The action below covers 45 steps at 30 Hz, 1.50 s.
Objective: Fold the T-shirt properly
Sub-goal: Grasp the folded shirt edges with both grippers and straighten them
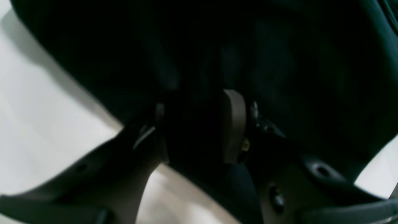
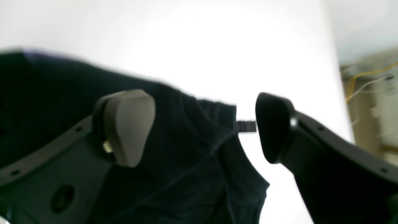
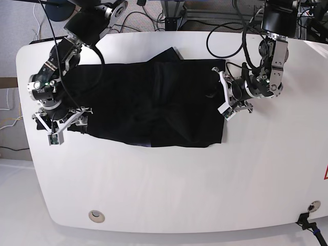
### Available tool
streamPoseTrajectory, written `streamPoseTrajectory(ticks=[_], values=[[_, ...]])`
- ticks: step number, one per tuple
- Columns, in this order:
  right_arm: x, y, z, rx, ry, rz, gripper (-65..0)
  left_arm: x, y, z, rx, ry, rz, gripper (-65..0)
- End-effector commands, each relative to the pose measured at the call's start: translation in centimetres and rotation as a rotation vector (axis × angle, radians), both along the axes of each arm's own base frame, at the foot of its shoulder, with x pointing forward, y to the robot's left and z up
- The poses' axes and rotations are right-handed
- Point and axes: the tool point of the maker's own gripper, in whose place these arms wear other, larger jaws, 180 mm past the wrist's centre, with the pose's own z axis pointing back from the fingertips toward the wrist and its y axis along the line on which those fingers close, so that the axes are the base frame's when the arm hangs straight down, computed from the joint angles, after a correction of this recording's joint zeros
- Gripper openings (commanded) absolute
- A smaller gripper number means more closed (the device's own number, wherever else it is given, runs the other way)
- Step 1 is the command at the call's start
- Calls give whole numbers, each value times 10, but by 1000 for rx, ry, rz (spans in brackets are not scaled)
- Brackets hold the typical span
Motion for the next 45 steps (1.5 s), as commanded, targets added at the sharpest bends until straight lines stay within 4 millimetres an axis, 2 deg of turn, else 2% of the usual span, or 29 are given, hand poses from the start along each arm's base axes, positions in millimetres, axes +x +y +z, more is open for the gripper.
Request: streamPoseTrajectory(ticks=[1,3,5,8,11,14,17,25,28,33,34,35,37,39,42,45], values=[[3,-31,2,41,-16,-50,-127,1,13,-2,62,4,1,-438],[-3,-54,-9,105,-4,-86,-127,1,15,-3,65,7,2,-438],[-8,-70,-23,191,8,-110,-127,0,22,-3,82,8,2,-438],[-24,-96,-46,327,45,-160,-127,0,23,-3,83,7,0,-438],[-34,-106,-60,471,57,-177,-127,0,24,-3,85,8,1,-438],[-46,-105,-68,573,51,-182,-127,0,23,-3,85,7,0,-438],[-50,-92,-76,636,56,-166,-127,0,23,-2,86,5,-1,-438],[-47,-24,-99,745,110,-62,-131,0,24,-3,87,5,-1,-438],[-44,-5,-103,775,118,-42,-131,0,24,-3,88,7,0,-438],[-35,19,-93,770,94,17,-137,-3,24,-6,89,16,0,-438],[-33,19,-91,770,89,18,-167,-5,24,-7,89,19,-1,-438],[-28,19,-88,768,80,23,-224,-6,24,-7,89,20,-1,-438],[-25,19,-85,767,72,26,-407,-6,24,-7,89,22,0,-438],[-23,19,-84,765,68,29,-650,-6,24,-7,89,22,0,-438],[-18,17,-78,767,58,20,-650,-6,24,-8,89,23,0,-438],[-14,19,-54,715,33,43,-650,-6,25,-8,90,23,1,-438]])
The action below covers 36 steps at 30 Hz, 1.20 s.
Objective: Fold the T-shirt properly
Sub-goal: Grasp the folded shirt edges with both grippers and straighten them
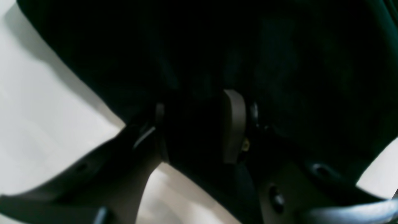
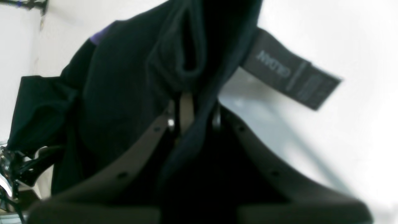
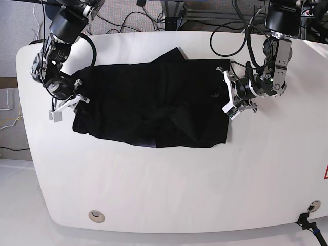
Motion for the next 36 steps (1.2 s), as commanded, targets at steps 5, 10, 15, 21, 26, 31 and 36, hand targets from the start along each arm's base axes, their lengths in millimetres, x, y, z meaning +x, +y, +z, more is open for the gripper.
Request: streamPoseTrajectory(ticks=[5,10,15,21,26,31,36], values=[[21,40,88,-62,-193,53,-650,-4,13,-7,69,28,-1,-438],[24,89,110,-20,-252,110,-650,-2,8,-1,61,10,-10,-438],[25,97,110,-14,-252,130,-650,13,-13,44,40,-135,-68,-438],[25,94,110,-23,-251,129,-650,27,-49,62,45,-188,-171,-438],[25,93,110,-24,-252,129,-650,30,-63,43,78,-128,-239,-438],[25,93,110,-24,-252,129,-650,56,-82,56,30,-173,-239,-438],[25,94,109,-25,-250,129,-650,98,-95,78,-15,-224,-209,-438]])
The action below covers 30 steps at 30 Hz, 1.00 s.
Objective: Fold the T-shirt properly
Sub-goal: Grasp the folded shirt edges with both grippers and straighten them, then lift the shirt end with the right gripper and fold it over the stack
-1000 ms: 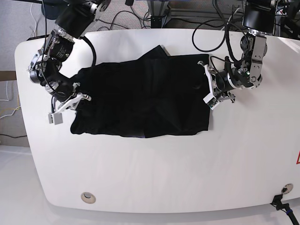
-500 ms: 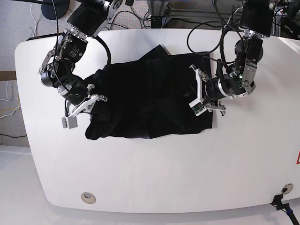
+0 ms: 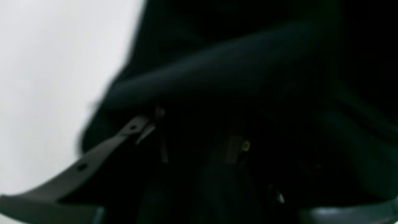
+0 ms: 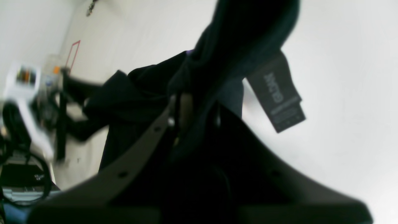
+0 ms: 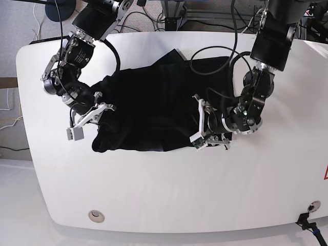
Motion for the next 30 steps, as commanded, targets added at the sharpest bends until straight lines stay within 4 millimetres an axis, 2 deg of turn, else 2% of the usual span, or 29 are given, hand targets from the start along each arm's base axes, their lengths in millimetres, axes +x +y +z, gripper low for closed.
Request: streamPoseTrajectory(ticks=[1,4,7,9,11,14,17,22,26,30], values=[[9,-1,19,12,-71,-5,-650,23,-10,20,-68,-44,9,-438],[9,-1,19,12,-71,-6,-650,50,-5,25,-117,-62,90,-438],[9,-2,19,10,-72,-6,-650,46,-17,26,-166,-100,64,-438],[9,-1,19,10,-72,-4,-650,37,-15,23,-171,-104,58,-438],[9,-1,19,9,-73,-3,-650,26,-8,29,-159,-135,34,-438],[9,-1,19,9,-73,-2,-650,-10,-5,40,-152,-181,-23,-439],[9,-1,19,9,-73,-2,-650,-42,21,38,-150,-181,22,-439],[9,-3,19,1,-73,-2,-650,-66,100,24,-135,-149,272,-439],[8,-5,18,-6,-71,-2,-650,-75,123,16,-116,-129,338,-439],[5,-5,15,-6,-62,0,-650,-78,123,7,-114,-101,338,-439]])
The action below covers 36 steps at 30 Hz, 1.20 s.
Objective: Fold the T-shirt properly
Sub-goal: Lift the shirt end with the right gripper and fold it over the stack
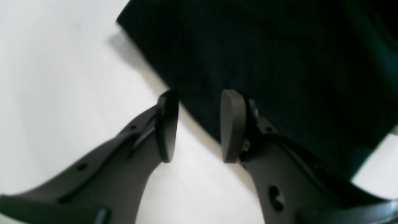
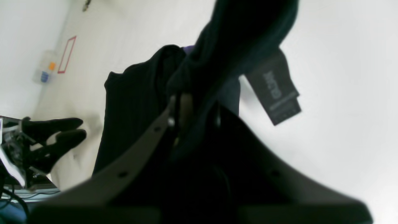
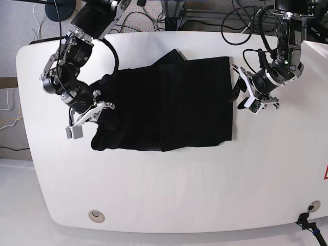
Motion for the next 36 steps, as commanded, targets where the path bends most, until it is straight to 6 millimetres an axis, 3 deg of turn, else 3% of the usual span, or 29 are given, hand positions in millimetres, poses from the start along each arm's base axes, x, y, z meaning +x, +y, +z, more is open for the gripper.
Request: streamPoseTrajectory(ticks=[1,3,6,11,20,26,30,36], values=[[9,-1,19,12,-73,-3,-650,8,2,6,-19,-25,4,-441],[9,-1,19,12,-72,-3,-650,16,-2,3,-33,-20,8,-466],[7,-1,17,10,-67,-4,-650,21,0,-12,-49,19,37,-650],[7,-5,17,-2,-67,-4,-650,33,5,-22,-65,41,73,-650],[7,-6,18,-3,-69,-6,-650,21,6,-62,-70,161,89,-650],[8,-1,26,-6,-91,0,-650,19,5,-65,-67,171,81,-650],[9,40,55,-4,-180,82,-650,19,5,-65,-66,172,81,-650],[11,93,54,58,-171,207,-650,18,5,-65,-65,173,80,-650]])
